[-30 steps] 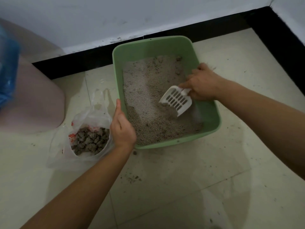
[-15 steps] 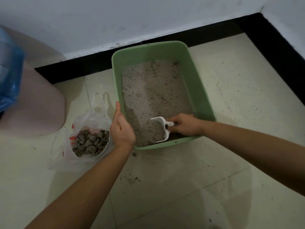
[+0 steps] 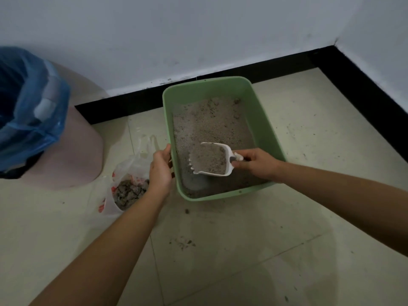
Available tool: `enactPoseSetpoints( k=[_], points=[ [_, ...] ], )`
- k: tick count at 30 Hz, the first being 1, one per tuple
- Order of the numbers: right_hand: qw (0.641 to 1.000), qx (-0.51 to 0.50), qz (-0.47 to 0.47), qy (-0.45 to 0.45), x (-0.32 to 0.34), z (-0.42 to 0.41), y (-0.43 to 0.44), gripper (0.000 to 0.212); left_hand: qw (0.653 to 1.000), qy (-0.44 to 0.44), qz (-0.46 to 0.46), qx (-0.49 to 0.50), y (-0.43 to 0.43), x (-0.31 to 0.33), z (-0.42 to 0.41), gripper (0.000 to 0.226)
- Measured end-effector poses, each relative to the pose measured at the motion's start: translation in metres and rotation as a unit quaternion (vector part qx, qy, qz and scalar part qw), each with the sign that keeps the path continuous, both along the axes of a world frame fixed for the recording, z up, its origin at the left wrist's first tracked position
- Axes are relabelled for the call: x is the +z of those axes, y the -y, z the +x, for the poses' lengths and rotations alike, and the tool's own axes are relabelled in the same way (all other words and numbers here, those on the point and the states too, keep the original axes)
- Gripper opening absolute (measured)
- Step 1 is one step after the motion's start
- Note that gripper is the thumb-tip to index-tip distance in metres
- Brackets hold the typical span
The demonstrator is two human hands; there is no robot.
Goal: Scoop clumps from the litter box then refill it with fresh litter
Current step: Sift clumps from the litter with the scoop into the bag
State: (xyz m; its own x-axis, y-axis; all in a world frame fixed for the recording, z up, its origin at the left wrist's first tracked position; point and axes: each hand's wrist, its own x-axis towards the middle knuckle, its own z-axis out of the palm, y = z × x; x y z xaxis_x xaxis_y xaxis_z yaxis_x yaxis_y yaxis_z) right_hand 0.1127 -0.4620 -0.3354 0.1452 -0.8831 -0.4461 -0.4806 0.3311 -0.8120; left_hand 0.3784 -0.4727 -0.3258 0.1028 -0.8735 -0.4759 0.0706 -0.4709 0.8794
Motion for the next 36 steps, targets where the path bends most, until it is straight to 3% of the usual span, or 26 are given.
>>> enactPoseSetpoints(
  k=[2,4,6,9,21,24,36],
  points=[
    [0.995,0.021,-0.032,-0.09,0.001,0.002,-0.001,0.04,0.998,-0.051,0.011,-0.031,-0.002,0.007,-0.001,0.057],
    [0.967,0.105,-0.034,-0.229,0.005,0.014,-0.006,0.035,0.993,-0.106,0.024,-0.05,-0.003,0.009,-0.004,0.057],
    [0.947,0.169,-0.031,-0.271,0.009,0.025,-0.012,0.033,0.989,-0.133,0.031,-0.049,-0.004,0.012,-0.004,0.061],
    [0.962,0.15,-0.029,-0.226,0.009,0.024,-0.007,0.036,0.983,-0.172,0.056,-0.045,-0.002,0.005,0.0,0.076],
    [0.985,0.114,-0.022,-0.131,-0.003,0.018,0.012,0.036,0.98,-0.183,0.048,-0.054,-0.001,-0.002,-0.003,0.065],
    [0.984,0.073,-0.039,-0.161,-0.001,0.018,0.018,0.035,0.981,-0.177,0.038,-0.065,0.0,-0.005,-0.003,0.061],
    [0.979,0.101,-0.031,-0.173,-0.001,0.024,0.013,0.034,0.985,-0.158,0.037,-0.06,0.001,-0.006,-0.003,0.061]
  ],
)
